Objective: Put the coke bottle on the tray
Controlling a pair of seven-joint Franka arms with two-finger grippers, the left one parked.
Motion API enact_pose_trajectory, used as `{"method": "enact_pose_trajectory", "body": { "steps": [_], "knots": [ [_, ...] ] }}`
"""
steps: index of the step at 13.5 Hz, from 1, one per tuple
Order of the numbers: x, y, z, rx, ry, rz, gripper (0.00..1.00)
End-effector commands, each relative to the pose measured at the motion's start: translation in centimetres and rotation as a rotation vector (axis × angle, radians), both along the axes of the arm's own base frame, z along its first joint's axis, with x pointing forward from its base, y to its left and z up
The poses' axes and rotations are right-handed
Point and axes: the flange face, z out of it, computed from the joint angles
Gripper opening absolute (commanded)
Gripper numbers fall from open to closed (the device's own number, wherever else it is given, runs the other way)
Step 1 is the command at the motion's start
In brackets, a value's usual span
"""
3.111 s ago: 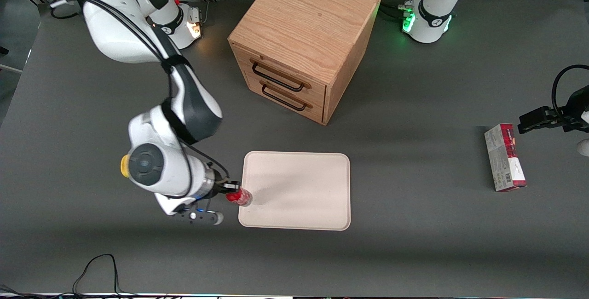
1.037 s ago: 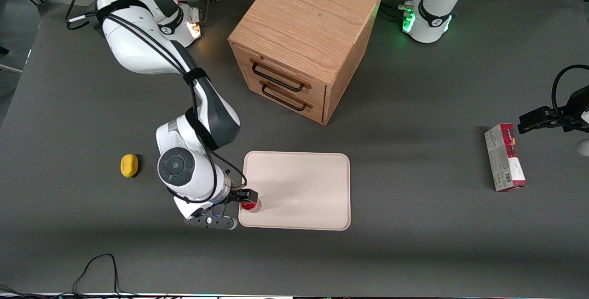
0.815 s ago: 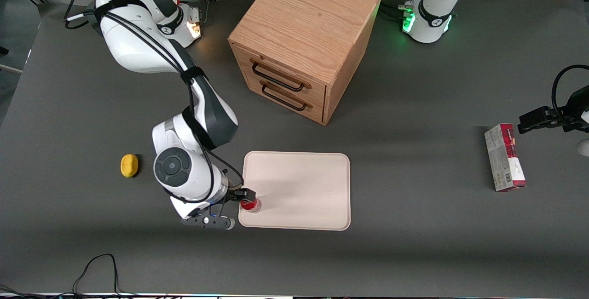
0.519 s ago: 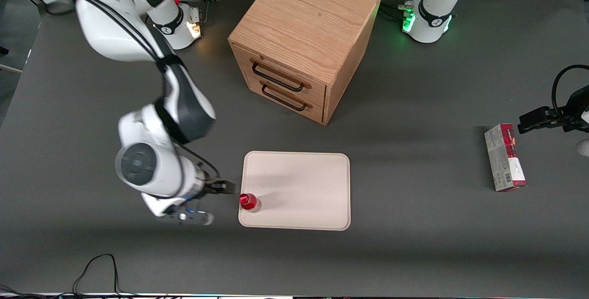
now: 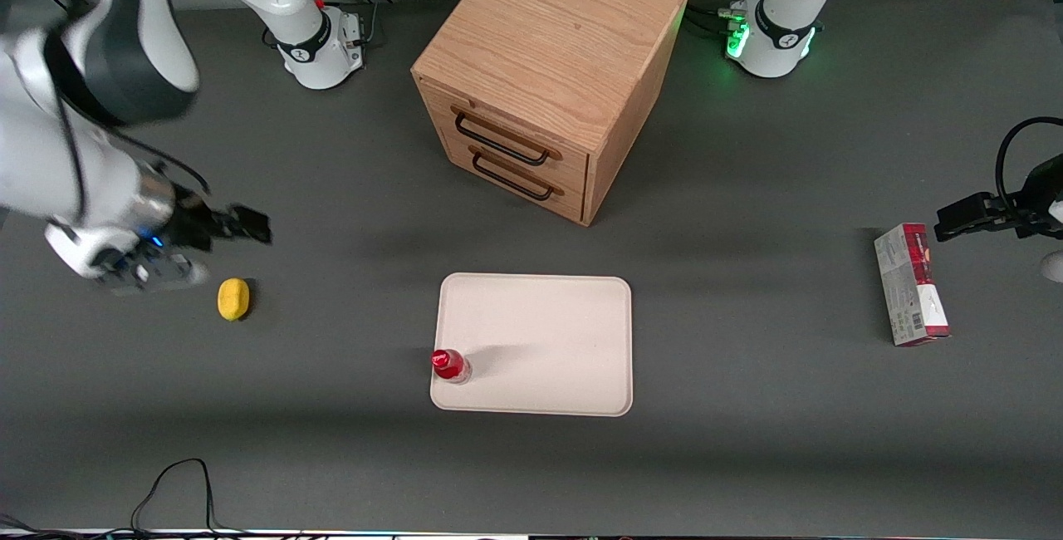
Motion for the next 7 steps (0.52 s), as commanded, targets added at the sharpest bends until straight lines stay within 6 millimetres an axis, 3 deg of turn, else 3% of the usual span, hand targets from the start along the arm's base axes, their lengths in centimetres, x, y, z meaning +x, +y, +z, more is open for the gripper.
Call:
{"method": "enact_pose_trajectory", "body": {
  "steps": [1, 5, 6, 7],
  "knots": [
    [-4.8, -1.0, 1.5, 0.026, -0.018, 0.047, 1.00],
    [-5.8, -1.4, 3.4, 0.018, -0.023, 0.050, 1.00],
    [-6.0, -0.5, 4.2, 0.021, -0.022, 0.067, 1.00],
    [-5.8, -1.5, 4.6, 0.029, -0.015, 0.055, 1.00]
  ]
}}
